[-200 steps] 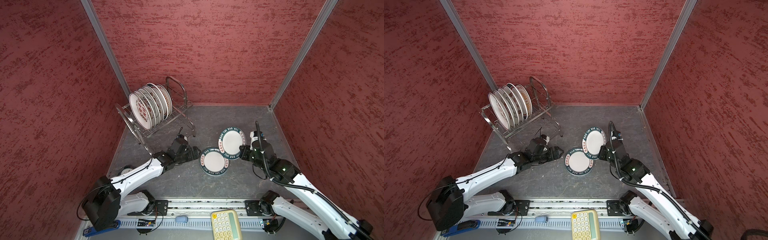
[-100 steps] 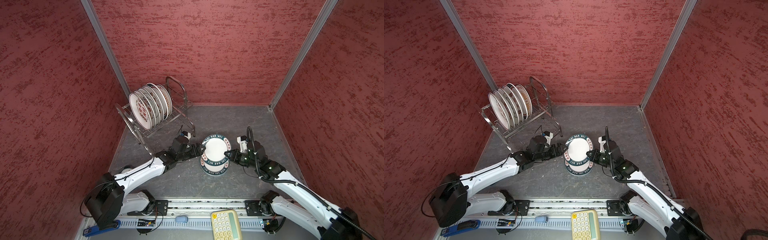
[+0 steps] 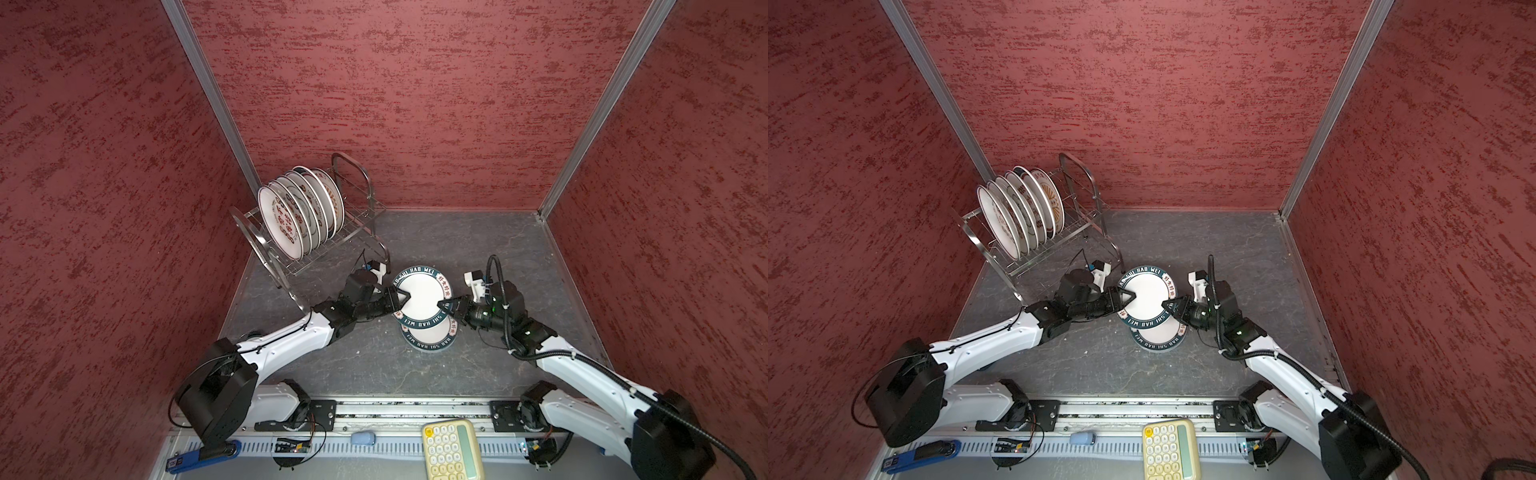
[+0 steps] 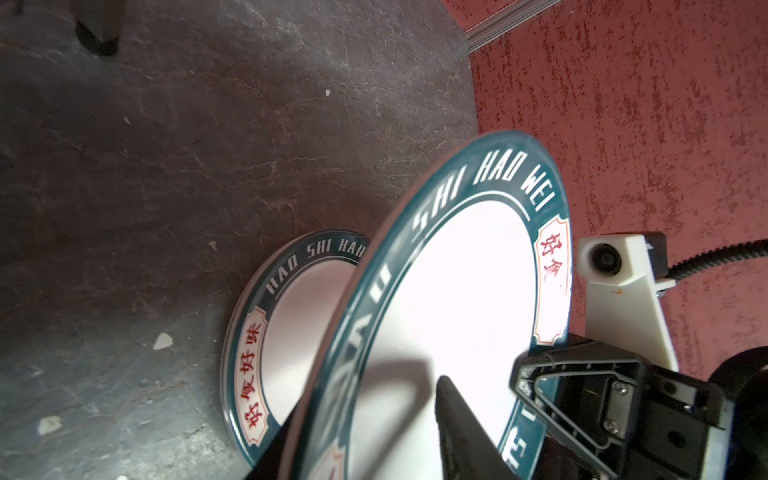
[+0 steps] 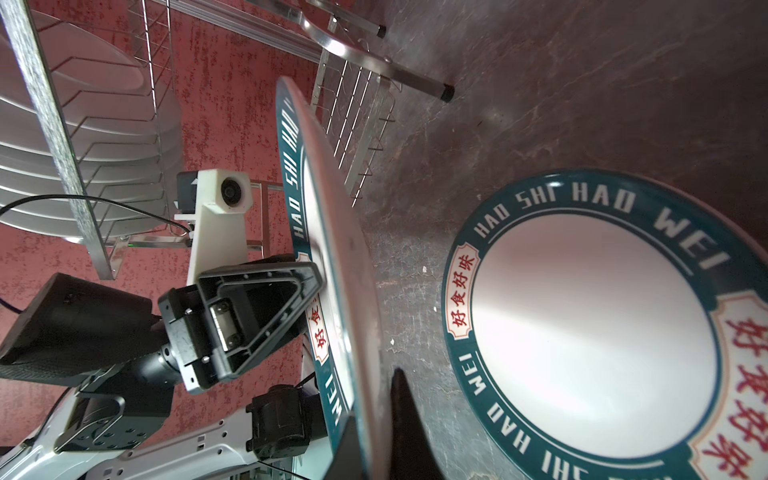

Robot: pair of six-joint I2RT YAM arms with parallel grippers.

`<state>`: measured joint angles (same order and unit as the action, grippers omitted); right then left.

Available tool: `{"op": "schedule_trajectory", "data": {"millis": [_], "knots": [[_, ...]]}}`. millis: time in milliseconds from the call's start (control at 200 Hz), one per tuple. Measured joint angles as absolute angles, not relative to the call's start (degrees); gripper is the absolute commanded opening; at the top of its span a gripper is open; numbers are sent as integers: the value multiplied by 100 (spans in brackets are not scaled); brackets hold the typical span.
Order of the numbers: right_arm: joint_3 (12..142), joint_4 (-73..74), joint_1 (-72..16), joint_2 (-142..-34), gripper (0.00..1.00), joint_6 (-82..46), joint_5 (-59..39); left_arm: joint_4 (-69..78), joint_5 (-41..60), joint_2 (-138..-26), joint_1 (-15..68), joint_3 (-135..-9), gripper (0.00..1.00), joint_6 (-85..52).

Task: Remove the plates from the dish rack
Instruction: 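Grasp the plate's rim with the left gripper while right gripper releases it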

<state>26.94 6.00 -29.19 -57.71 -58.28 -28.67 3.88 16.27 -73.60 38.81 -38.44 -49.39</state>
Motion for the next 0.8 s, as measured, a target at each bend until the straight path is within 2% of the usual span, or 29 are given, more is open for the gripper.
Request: {"op": "schedule_trajectory", "data": {"millis": [155, 376, 436, 556, 696, 801], "knots": [[2574, 902, -2840, -5907, 0, -6029, -3017, 543, 1754, -7343, 3758, -3780, 22, -5081], [2536, 1181, -2788, -6025, 9, -6176, -3089, 698, 1778, -7312, 3684, -3739, 8, -5194], [2534, 1194, -2786, -6045, 18, -6202, -3087, 733, 1785, -7306, 3675, -3730, 5, -5205], [2515, 1197, -2794, -6123, 28, -6125, -3087, 751, 1820, -7306, 3719, -3728, 0, -5159], [2508, 1203, -2803, -6143, 35, -6104, -3087, 753, 1868, -7303, 3730, -3728, 0, -5162], [2506, 1201, -2803, -6163, 51, -6088, -3094, 746, 1933, -7301, 3730, -3728, 0, -5162]]}}
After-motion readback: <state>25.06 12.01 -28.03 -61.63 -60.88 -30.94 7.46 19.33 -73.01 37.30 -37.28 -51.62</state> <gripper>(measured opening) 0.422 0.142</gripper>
